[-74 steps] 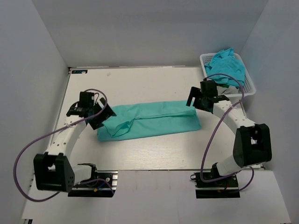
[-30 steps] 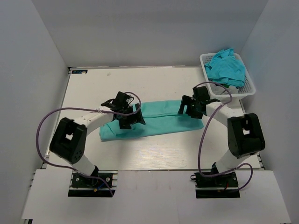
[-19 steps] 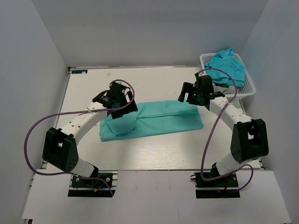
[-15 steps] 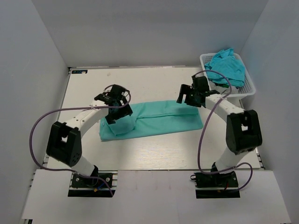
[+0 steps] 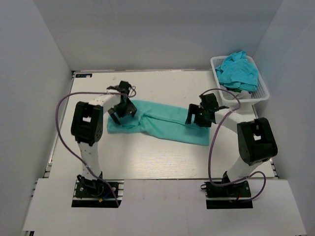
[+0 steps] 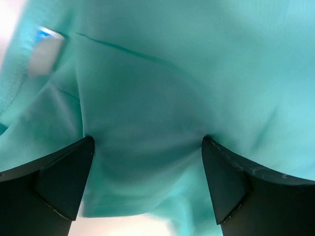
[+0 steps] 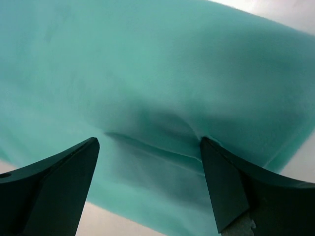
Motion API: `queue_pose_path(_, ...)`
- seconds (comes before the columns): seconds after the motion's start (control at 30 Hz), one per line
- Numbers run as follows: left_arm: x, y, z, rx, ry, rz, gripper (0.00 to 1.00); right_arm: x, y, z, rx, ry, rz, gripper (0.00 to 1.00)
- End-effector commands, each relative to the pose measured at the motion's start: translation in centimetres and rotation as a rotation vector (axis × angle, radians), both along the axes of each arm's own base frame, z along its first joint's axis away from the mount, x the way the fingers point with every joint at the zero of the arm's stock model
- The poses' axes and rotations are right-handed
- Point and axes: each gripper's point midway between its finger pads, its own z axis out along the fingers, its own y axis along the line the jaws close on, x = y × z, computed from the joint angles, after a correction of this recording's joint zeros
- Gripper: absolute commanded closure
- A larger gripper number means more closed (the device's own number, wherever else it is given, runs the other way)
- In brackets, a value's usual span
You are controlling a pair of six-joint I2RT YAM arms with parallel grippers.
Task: Fold and stack the t-shirts
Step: Rotate the tshirt 90 degrees
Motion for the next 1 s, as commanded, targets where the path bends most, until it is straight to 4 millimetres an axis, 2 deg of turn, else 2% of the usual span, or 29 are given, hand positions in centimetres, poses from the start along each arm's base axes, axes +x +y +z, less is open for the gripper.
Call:
queue_pose_path(0.0,7.5,0.6,-0.1,0.074,-0.125,-0.017,0.00,-7.5,1.7,-1.5,0.021,0.153,0.141,0.10)
queue_pose_path(0.03,8.3,0.6,-2.9,0.096,-0.085,-0.029,0.00,-8.8,2.0,-1.7,0.031,0.176,0.174,0.10)
queue_pose_path(0.07,10.0,0.0,-3.5,0.081,-0.110,-0.039,0.00,-9.6,2.6,-0.7,0.053,0.160,0.213,0.10)
queue_pose_path(0.1,13.7,-1.6,-2.2,0.028,-0.200,-0.067,0.00,-12.0,4.4,-0.6,0.082,0.180,0.334,0.10)
queue_pose_path(0.13,15.3,-3.7,-4.8,-0.052,-0.201,-0.140,0.00,-13.3,5.7,0.0,0.128,0.186,0.423,0.10)
queue_pose_path(0.17,19.3,-5.6,-2.3,-0.118,-0.315,-0.157,0.00,-16.1,8.3,0.4,0.162,0.199,0.589,0.10)
queue_pose_path(0.2,20.9,-7.4,-1.9,-0.157,-0.365,-0.205,0.00,-17.3,8.9,0.5,0.157,0.220,0.646,0.10)
queue_pose_path(0.23,22.8,-9.1,-1.4,-0.199,-0.432,-0.219,0.00,-17.1,9.9,0.2,0.134,0.203,0.735,0.10)
queue_pose_path(0.27,24.8,-11.0,-1.0,-0.237,-0.501,-0.246,0.00,-18.5,11.2,0.1,0.120,0.208,0.819,0.10)
queue_pose_path(0.3,25.8,-11.9,-0.6,-0.278,-0.546,-0.248,0.00,-19.4,12.4,0.5,0.107,0.208,0.887,0.10)
queue_pose_path(0.33,26.1,-14.1,0.4,-0.373,-0.587,-0.279,0.00,-19.5,13.4,-0.2,0.094,0.228,0.924,0.10)
queue_pose_path(0.37,27.5,-15.0,1.1,-0.424,-0.681,-0.280,0.00,-20.6,14.3,-0.3,0.096,0.215,1.031,0.10)
queue_pose_path(0.4,27.7,-16.2,1.5,-0.463,-0.714,-0.282,0.00,-20.9,15.5,0.3,0.095,0.206,1.073,0.10)
queue_pose_path(0.43,27.9,-17.0,1.6,-0.508,-0.740,-0.302,0.00,-20.9,16.0,-0.3,0.071,0.212,1.120,0.10)
queue_pose_path(0.47,29.0,-17.4,3.1,-0.530,-0.793,-0.295,0.00,-20.6,16.6,0.0,0.062,0.198,1.139,0.10)
queue_pose_path(0.5,29.0,-18.3,3.1,-0.536,-0.795,-0.307,0.00,-21.0,16.9,-0.2,0.046,0.195,1.170,0.10)
queue_pose_path(0.53,29.2,-18.4,1.6,-0.534,-0.787,-0.306,0.00,-21.0,17.2,-0.2,0.042,0.191,1.182,0.10)
queue_pose_path(0.57,29.2,-18.9,2.2,-0.532,-0.794,-0.310,0.00,-20.7,17.9,0.3,0.047,0.167,1.190,0.10)
queue_pose_path(0.6,29.3,-18.7,1.7,-0.529,-0.798,-0.291,0.00,-20.9,18.1,0.4,0.056,0.171,1.195,0.10)
queue_pose_path(0.63,28.7,-18.3,-0.3,-0.515,-0.757,-0.269,0.00,-21.1,18.4,0.4,0.057,0.171,1.206,0.10)
queue_pose_path(0.73,28.9,-18.0,0.3,-0.497,-0.768,-0.255,0.00,-21.1,18.5,0.6,0.038,0.163,1.206,0.10)
queue_pose_path(0.87,29.7,-17.0,3.9,-0.439,-0.826,-0.247,0.00,-20.5,19.7,2.3,0.058,0.086,1.198,0.10)
queue_pose_path(0.9,30.1,-17.2,7.9,-0.448,-0.897,-0.262,0.00,-20.0,20.3,3.2,0.069,0.055,1.181,0.10)
queue_pose_path(0.93,30.4,-16.3,9.1,-0.440,-0.915,-0.260,0.00,-19.7,20.5,4.0,0.072,0.027,1.165,0.10)
queue_pose_path(0.97,30.5,-16.5,11.7,-0.450,-0.955,-0.278,0.00,-19.5,20.8,4.5,0.073,0.003,1.158,0.10)
